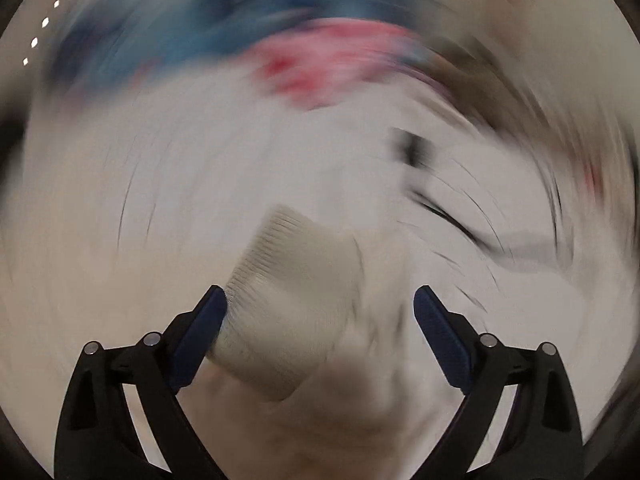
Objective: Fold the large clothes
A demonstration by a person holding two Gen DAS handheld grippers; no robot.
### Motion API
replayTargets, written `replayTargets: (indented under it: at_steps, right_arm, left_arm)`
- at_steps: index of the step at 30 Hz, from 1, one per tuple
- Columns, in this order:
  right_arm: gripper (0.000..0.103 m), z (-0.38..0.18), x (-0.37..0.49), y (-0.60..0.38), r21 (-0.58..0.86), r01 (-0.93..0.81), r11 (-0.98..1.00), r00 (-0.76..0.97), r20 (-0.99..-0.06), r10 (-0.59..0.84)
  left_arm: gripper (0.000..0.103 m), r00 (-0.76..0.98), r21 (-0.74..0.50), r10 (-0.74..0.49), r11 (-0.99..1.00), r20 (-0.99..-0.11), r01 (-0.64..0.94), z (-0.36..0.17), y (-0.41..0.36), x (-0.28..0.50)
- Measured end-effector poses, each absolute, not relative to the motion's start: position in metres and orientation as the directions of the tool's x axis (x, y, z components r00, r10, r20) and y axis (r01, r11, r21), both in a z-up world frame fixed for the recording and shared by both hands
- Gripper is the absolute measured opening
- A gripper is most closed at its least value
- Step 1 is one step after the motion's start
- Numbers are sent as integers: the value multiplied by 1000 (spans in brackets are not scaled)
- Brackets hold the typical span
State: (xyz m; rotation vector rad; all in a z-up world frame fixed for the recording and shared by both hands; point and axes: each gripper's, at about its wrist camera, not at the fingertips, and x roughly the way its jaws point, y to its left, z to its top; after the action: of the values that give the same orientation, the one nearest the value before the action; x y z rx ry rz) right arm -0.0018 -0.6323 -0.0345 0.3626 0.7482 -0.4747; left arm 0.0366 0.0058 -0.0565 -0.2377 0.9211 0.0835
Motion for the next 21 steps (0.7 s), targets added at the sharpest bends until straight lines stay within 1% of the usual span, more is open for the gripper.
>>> replayTargets:
  at_steps: [2,3,5,6,7,9,11,14,15,17,19,20,21]
  right_arm:
    - [91,-38,-33,-688,353,602,716,659,-726,-196]
    - [91,-47,-54,-719,497,587,639,704,-703,-100]
    - [91,-60,-79,-746,659,507,556,777,-628,35]
    - [92,-66,-89,-750,712,463,528,801,-591,95]
    - [95,-71,-94,-753,744,430,512,815,-564,135]
    - [96,-82,-100,-754,793,371,483,830,-516,211]
    - [96,-91,-104,-746,817,340,467,829,-494,262]
    - [96,-96,-109,-726,854,289,433,845,-440,304]
    - [96,-94,-109,-720,846,292,447,844,-448,297]
    - [96,-97,-98,-718,807,324,494,821,-499,277]
    - [96,-99,-90,-720,791,344,506,820,-515,248]
    - [92,-99,-87,-721,772,356,526,819,-529,223]
    - [85,-98,-83,-721,747,377,548,815,-548,187]
  left_arm:
    - [96,600,-182,-40,967,-799,-178,-58,6,37]
    - [96,598,-186,-43,966,-800,-178,-58,6,38]
    - [96,595,-182,-44,968,-802,-175,-59,3,39]
    - [96,595,-179,-42,968,-803,-173,-60,1,39]
    - [96,594,-172,-38,970,-804,-171,-61,-1,40]
    - [96,589,-165,-34,972,-807,-169,-62,-5,41]
    - [96,587,-161,-33,972,-809,-168,-63,-5,42]
    - [96,587,-159,-31,973,-809,-168,-64,-5,42]
    - [96,587,-161,-32,972,-809,-169,-64,-6,42]
    - [96,587,-167,-36,971,-809,-170,-64,-5,42]
    - [96,586,-168,-39,971,-809,-168,-64,-5,43]
    - [96,586,-167,-39,972,-809,-166,-63,-5,43]
    - [96,586,-168,-40,972,-809,-165,-63,-5,43]
